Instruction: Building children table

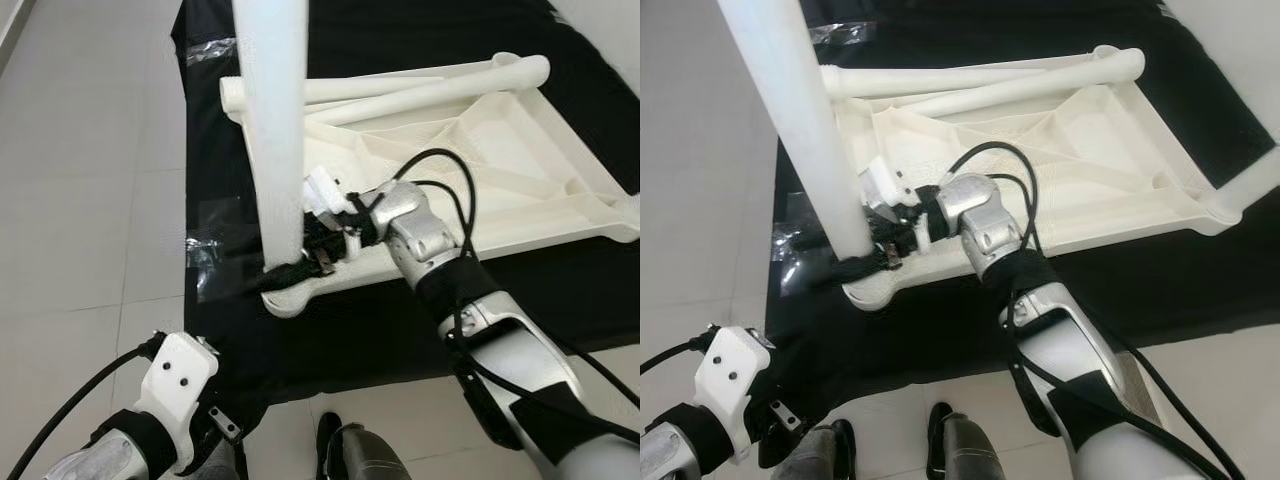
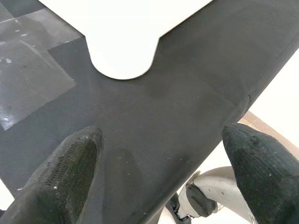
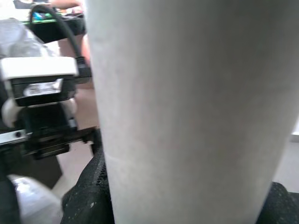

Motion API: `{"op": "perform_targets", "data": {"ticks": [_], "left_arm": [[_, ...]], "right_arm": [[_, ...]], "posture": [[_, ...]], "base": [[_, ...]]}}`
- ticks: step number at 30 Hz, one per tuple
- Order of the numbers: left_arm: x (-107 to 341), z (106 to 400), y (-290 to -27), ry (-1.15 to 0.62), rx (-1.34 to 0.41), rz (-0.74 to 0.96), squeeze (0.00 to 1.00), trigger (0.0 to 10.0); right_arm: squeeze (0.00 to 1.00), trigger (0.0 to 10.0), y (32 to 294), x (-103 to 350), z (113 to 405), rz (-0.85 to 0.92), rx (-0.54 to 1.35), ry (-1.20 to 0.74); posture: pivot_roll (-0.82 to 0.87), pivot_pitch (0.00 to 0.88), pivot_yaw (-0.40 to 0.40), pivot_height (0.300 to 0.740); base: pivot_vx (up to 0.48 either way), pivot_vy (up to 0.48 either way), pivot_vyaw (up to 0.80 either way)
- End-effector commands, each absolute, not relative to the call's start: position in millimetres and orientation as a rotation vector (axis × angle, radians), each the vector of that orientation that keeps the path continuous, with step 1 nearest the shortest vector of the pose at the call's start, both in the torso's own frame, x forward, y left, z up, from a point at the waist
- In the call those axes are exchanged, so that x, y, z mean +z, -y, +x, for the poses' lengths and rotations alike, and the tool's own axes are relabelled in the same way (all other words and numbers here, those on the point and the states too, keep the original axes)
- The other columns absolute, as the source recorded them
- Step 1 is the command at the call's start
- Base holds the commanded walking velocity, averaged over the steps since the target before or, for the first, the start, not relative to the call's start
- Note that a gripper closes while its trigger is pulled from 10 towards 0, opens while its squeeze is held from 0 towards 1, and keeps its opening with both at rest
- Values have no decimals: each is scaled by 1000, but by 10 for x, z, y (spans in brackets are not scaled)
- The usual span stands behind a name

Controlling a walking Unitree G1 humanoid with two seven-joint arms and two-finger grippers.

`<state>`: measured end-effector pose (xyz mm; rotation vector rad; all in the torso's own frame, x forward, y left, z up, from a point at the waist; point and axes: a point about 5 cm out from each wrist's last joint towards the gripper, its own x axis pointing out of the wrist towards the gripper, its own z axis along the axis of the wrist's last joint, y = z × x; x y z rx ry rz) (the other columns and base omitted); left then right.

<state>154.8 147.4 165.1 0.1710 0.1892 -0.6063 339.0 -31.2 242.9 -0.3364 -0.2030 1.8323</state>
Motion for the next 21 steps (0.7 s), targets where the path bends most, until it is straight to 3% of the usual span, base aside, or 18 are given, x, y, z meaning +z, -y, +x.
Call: {"op": "perform_targets", "data": {"ticks": [1, 18, 21], "left_arm": [[1619, 1518, -1471, -218, -612, 174, 0, 10000], [1622, 1528, -1467, -215, -611, 180, 0, 10000], [1619, 1522, -1459, -214, -610, 178, 0, 10000]], "right_arm": [[0, 10000, 387, 2151, 3443, -345, 1749, 64], [0, 10000, 405, 1990, 3589, -301, 1407, 79], [0, 10000, 477, 1848, 3622, -291, 1231, -1]], "posture": [[232, 345, -105, 740], [225, 351, -110, 740], [210, 352, -139, 740]], "base": [[0, 0, 0], [0, 0, 0], [0, 0, 0]]}}
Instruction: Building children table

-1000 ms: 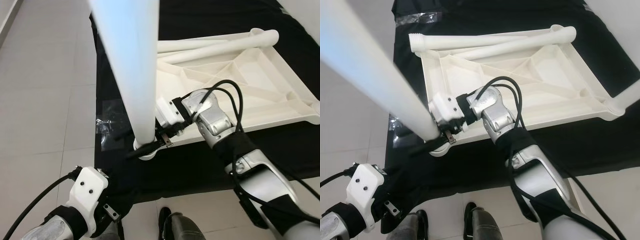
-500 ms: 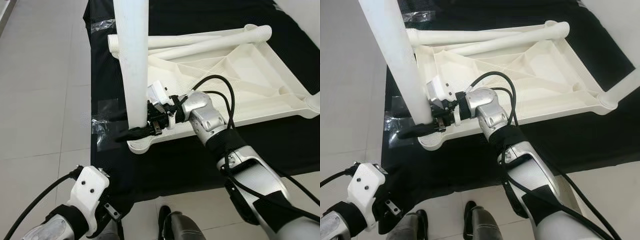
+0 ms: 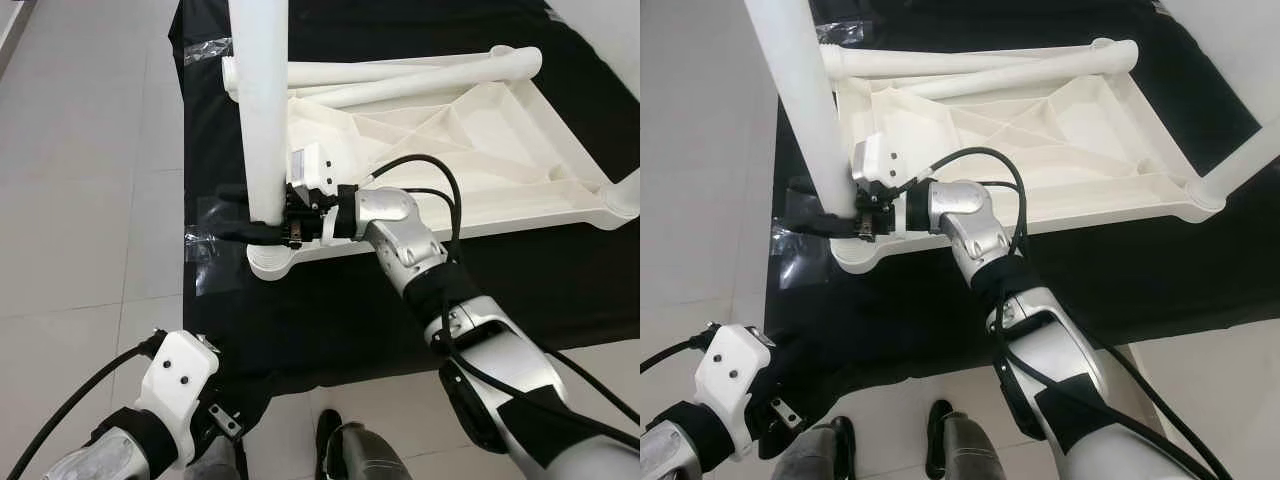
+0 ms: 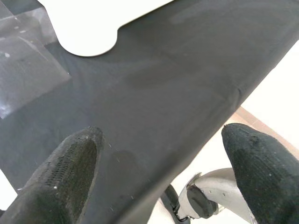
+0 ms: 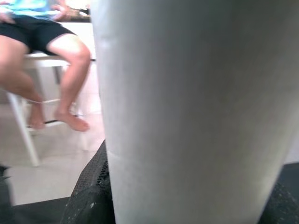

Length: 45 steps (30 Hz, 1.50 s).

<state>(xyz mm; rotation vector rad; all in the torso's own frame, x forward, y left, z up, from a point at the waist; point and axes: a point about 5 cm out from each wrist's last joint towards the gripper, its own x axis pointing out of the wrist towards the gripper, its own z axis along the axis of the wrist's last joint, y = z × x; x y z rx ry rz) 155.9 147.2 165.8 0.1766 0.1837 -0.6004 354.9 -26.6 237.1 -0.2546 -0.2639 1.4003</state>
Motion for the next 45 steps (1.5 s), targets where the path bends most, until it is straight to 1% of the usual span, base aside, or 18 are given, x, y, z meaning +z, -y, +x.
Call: {"op": "perform_targets", "data": {"ticks": [1, 2, 3, 4, 6, 7, 8, 11, 15, 20, 24, 27, 33, 34, 36, 39, 43, 45], "left_arm": [[1619, 1522, -1459, -214, -610, 178, 0, 10000], [1618, 1520, -1457, -213, -608, 177, 0, 10000], [1615, 1512, -1455, -214, -605, 176, 0, 10000], [1616, 1508, -1456, -213, -599, 172, 0, 10000], [1620, 1505, -1458, -212, -593, 166, 0, 10000], [1620, 1505, -1458, -212, -593, 166, 0, 10000], [1621, 1524, -1464, -209, -589, 159, 0, 10000], [1620, 1535, -1462, -207, -589, 155, 0, 10000], [1616, 1579, -1436, -197, -599, 154, 0, 10000], [1657, 1624, -1466, -173, -579, 160, 0, 10000], [1782, 1706, -1600, -124, -524, 183, 0, 10000], [1805, 1720, -1617, -115, -518, 186, 0, 10000], [2279, 2012, -1737, 82, -482, 166, 0, 10000], [2279, 2012, -1737, 82, -482, 166, 0, 10000], [2509, 2123, -1728, 171, -511, 152, 0, 10000], [2694, 2216, -1737, 233, -543, 148, 0, 10000], [2770, 2253, -1737, 255, -563, 151, 0, 10000], [3003, 2365, -1679, 316, -653, 148, 0, 10000]], "right_arm": [[0, 10000, 477, 1848, 3622, -291, 1231, -1], [0, 10000, 514, 1787, 3628, -284, 1156, -37], [0, 10000, 600, 1670, 3625, -281, 930, -79], [0, 10000, 640, 1526, 3472, -210, 755, -120], [0, 10000, 742, 1418, 3259, -128, 569, -165], [0, 10000, 742, 1418, 3259, -128, 569, -165], [0, 10000, 637, 1373, 3094, -73, 552, -165], [0, 10000, 611, 1381, 3079, -59, 526, -152], [0, 10000, 551, 1473, 3179, -36, 487, -106], [0, 10000, 546, 1523, 3160, -44, 422, -112], [0, 10000, 614, 1511, 3114, -8, 310, -143], [0, 10000, 620, 1508, 3106, -2, 296, -146], [0, 10000, 575, 1463, 3073, 38, 247, -156], [0, 10000, 575, 1463, 3073, 38, 247, -156], [0, 10000, 551, 1465, 3055, 60, 228, -157], [0, 10000, 506, 1454, 3005, 74, 227, -162], [0, 10000, 488, 1444, 2980, 83, 229, -164], [0, 10000, 468, 1446, 2958, 110, 244, -132]], "posture": [[210, 352, -139, 740], [210, 352, -139, 740], [203, 353, -158, 740], [206, 357, -154, 740], [206, 357, -154, 740], [206, 357, -154, 740], [185, 354, -130, 740], [184, 350, -126, 740], [181, 332, -124, 740], [189, 325, -128, 740], [199, 320, -118, 740], [199, 320, -118, 740], [201, 308, -101, 740], [201, 308, -101, 740], [202, 303, -97, 740], [198, 293, -89, 740], [197, 290, -87, 740], [187, 275, -84, 740]], "base": [[0, 0, 0], [0, 0, 0], [0, 0, 0], [0, 0, 0], [0, 0, 0], [0, 0, 0], [0, 0, 0], [0, 0, 0], [0, 0, 0], [0, 0, 0], [0, 0, 0], [0, 0, 0], [0, 0, 0], [0, 0, 0], [0, 0, 0], [0, 0, 0], [0, 0, 0], [0, 0, 0]]}}
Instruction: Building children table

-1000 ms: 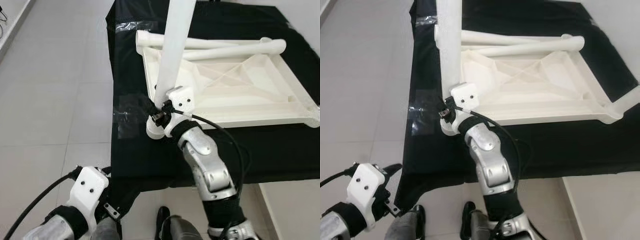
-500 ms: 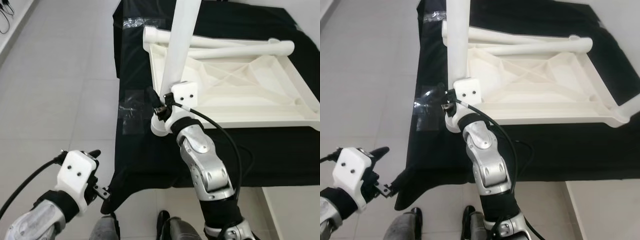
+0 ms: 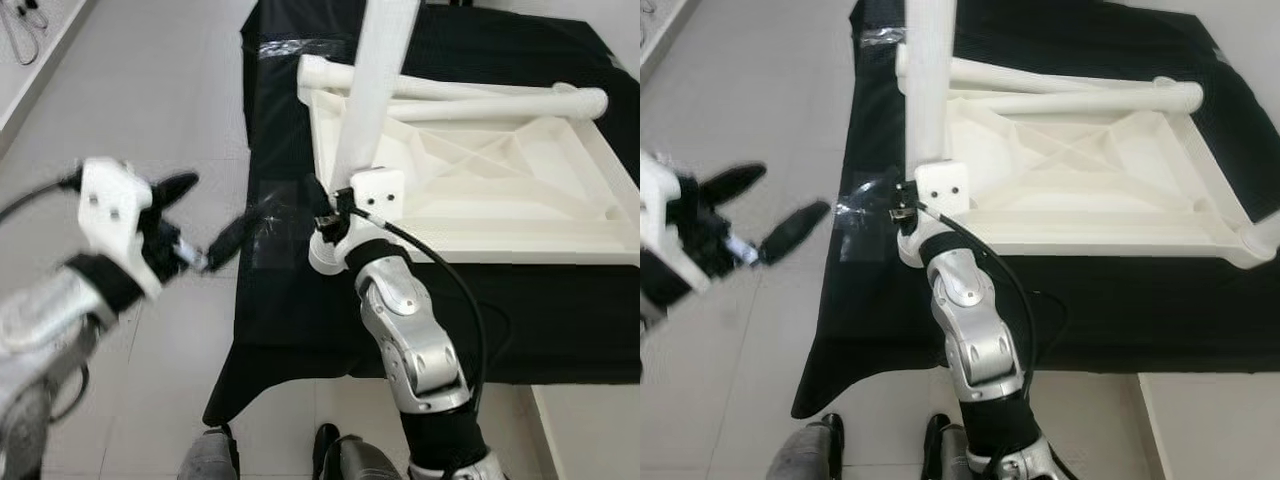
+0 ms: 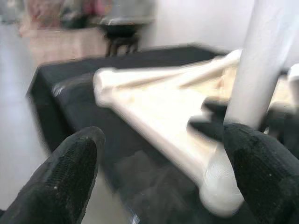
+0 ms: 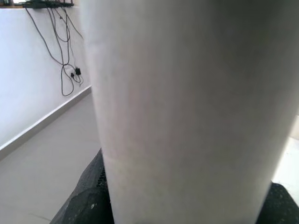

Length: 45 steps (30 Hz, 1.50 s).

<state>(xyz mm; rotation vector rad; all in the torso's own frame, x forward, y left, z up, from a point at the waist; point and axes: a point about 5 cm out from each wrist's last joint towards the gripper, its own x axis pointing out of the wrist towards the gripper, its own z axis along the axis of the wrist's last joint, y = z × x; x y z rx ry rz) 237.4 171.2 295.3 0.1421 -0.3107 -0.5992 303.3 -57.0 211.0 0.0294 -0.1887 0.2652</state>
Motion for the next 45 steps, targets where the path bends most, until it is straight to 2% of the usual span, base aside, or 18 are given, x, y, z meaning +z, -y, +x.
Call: {"op": "perform_targets", "data": {"ticks": [1, 5, 8, 16, 17, 18, 19, 32, 33, 35, 36, 45], "left_arm": [[3067, 2399, -1645, 331, -685, 140, 0, 10000], [3133, 2441, -1596, 347, -724, 128, 0, 10000], [3326, 2542, -1380, 371, -887, 68, 0, 10000], [3504, 2662, -1096, 373, -1090, -7, 0, 10000], [3528, 2706, -1043, 357, -1134, -11, 349, 10000], [3528, 2706, -1043, 357, -1134, -11, 349, 10000], [3563, 2771, -986, 344, -1167, -22, 1000, 10000], [3764, 2962, -791, 260, -1313, 129, 1000, 10000], [3784, 2988, -721, 253, -1332, 172, 0, 10000], [3798, 3007, -678, 249, -1347, 203, 0, 10000], [3826, 3013, -634, 258, -1355, 243, 0, 0], [3894, 3033, -563, 276, -1355, 295, 0, 0]], "right_arm": [[0, 10000, 454, 1449, 2953, 104, 255, -124], [0, 10000, 428, 1451, 2949, 97, 271, -116], [0, 10000, 386, 1438, 2938, 85, 287, -109], [0, 10000, 364, 1430, 2915, 86, 286, -108], [0, 10000, 361, 1430, 2911, 88, 286, -107], [0, 10000, 361, 1430, 2911, 88, 286, -107], [0, 10000, 357, 1431, 2907, 90, 286, -105], [0, 10000, 321, 1442, 2887, 95, 288, -91], [0, 10000, 315, 1443, 2887, 95, 288, -91], [0, 10000, 311, 1443, 2889, 95, 288, -90], [0, 10000, 309, 1444, 2891, 97, 288, -90], [0, 10000, 296, 1443, 2912, 97, 291, -88]], "posture": [[188, 274, -85, 740], [185, 267, -83, 740], [179, 254, -79, 740], [174, 244, -70, 740], [173, 243, -68, 740], [173, 243, -68, 740], [173, 242, -65, 740], [173, 250, -44, 740], [170, 249, -40, 740], [170, 250, -39, 740], [171, 250, -37, 740], [176, 244, -38, 740]], "base": [[0, 0, 0], [0, 0, 0], [0, 0, 0], [0, 0, 0], [0, 0, 0], [0, 0, 0], [0, 0, 0], [0, 0, 0], [0, 0, 0], [0, 0, 0], [0, 0, 0], [0, 0, 0]]}}
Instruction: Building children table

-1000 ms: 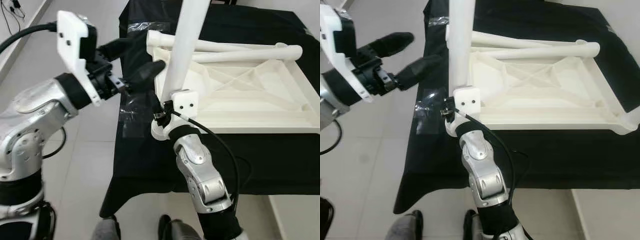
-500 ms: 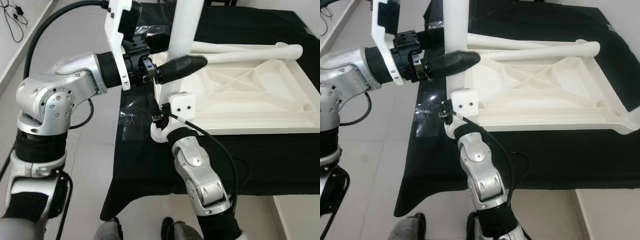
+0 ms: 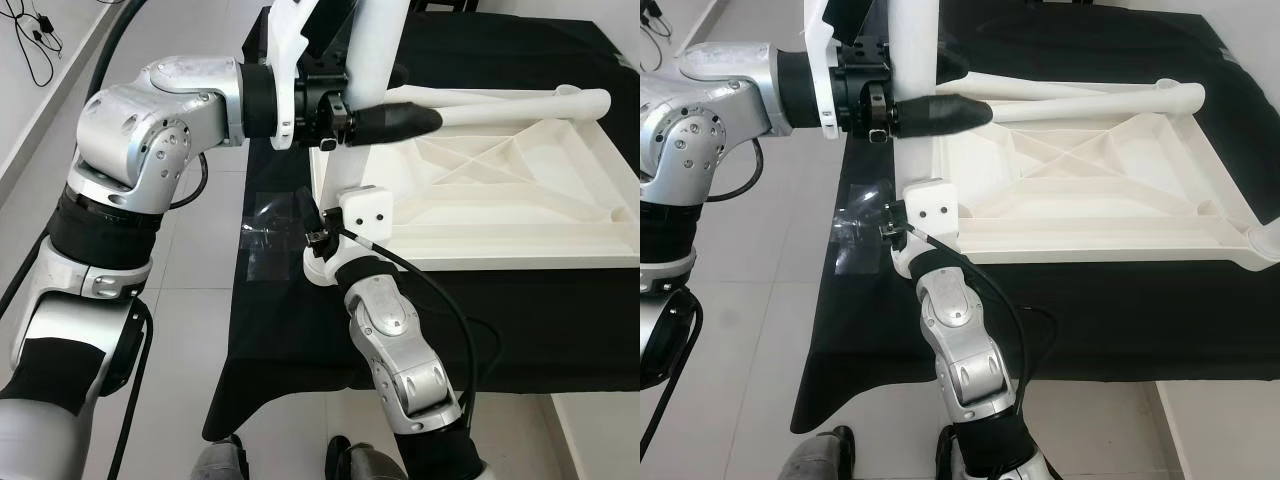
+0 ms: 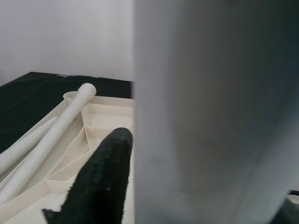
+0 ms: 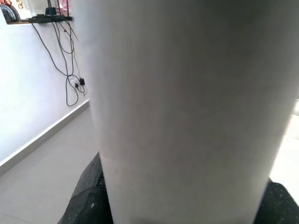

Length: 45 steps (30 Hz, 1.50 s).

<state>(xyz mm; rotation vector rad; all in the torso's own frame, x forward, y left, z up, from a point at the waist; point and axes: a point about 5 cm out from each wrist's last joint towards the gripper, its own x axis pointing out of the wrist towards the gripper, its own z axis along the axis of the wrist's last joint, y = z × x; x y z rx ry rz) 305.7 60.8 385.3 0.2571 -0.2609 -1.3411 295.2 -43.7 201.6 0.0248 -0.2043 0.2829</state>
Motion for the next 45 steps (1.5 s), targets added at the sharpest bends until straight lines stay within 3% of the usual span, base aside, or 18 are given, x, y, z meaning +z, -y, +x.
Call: {"op": "perform_targets", "data": {"ticks": [1, 6, 7, 13, 18, 19, 20, 21, 22, 24, 25, 31, 35, 36, 37, 38, 39, 45], "left_arm": [[3898, 3024, -549, 275, -1353, 300, 0, 0], [3907, 2981, -487, 275, -1361, 313, 0, 0], [3907, 2968, -477, 277, -1365, 314, 0, 0], [3896, 2976, -486, 275, -1372, 311, 0, 0], [3879, 2982, -524, 271, -1373, 302, 0, 0], [3879, 2982, -524, 271, -1373, 302, 0, 0], [3876, 2979, -523, 270, -1373, 301, 0, 0], [3871, 2975, -521, 270, -1374, 300, 0, 0], [3868, 2970, -518, 271, -1376, 298, 0, 0], [3866, 2967, -516, 271, -1377, 296, 0, 0], [3863, 2960, -510, 271, -1379, 295, 0, 0], [3852, 2941, -492, 270, -1388, 288, 0, 0], [3844, 2934, -492, 266, -1390, 285, 0, 0], [3845, 2930, -493, 266, -1390, 285, 0, 0], [3845, 2930, -493, 266, -1390, 285, 0, 0], [3846, 2928, -494, 265, -1390, 284, 0, 0], [3843, 2924, -496, 265, -1389, 284, 0, 0], [3816, 2917, -507, 261, -1385, 285, 0, 0]], "right_arm": [[0, 10000, 295, 1443, 2916, 97, 291, -87], [0, 10000, 288, 1450, 2932, 85, 305, -85], [1000, 10000, 257, 1481, 2923, 89, 347, -72], [1000, 10000, 189, 1692, 2951, 142, 513, 21], [1000, 10000, 434, 2210, 3126, 120, 858, 215], [1000, 10000, 434, 2210, 3126, 120, 858, 215], [855, 10000, 479, 2265, 3143, 114, 900, 231], [427, 10000, 542, 2322, 3168, 72, 960, 250], [169, 10000, 592, 2360, 3186, 19, 1009, 265], [169, 10000, 624, 2382, 3197, -17, 1039, 272], [0, 10000, 678, 2415, 3239, -79, 1079, 278], [0, 10000, 767, 2530, 3439, -194, 1171, 260], [0, 10000, 757, 2578, 3524, -175, 1264, 232], [0, 8392, 755, 2582, 3558, -156, 1287, 219], [0, 8392, 755, 2582, 3558, -156, 1287, 219], [0, 431, 754, 2585, 3579, -143, 1302, 210], [0, 0, 749, 2584, 3604, -130, 1313, 202], [0, 0, 738, 2562, 3674, -116, 1379, 172]], "posture": [[175, 241, -40, 740], [173, 238, -41, 740], [166, 234, -37, 740], [166, 233, -34, 740], [161, 233, -35, 740], [161, 233, -35, 740], [160, 233, -35, 740], [158, 234, -34, 740], [158, 234, -34, 740], [158, 234, -34, 740], [158, 233, -36, 740], [162, 235, -38, 740], [163, 239, -40, 740], [165, 241, -42, 740], [165, 241, -42, 740], [165, 241, -42, 740], [169, 244, -46, 740], [173, 248, -48, 740]], "base": [[0, 0, 0], [0, 0, 0], [0, 0, 0], [0, 0, 0], [0, 0, 0], [0, 0, 0], [0, 0, 0], [0, 0, 0], [0, 0, 0], [0, 0, 0], [0, 0, 0], [0, 0, 0], [0, 0, 0], [0, 0, 0], [0, 0, 0], [0, 0, 0], [0, 0, 0], [0, 0, 0]]}}
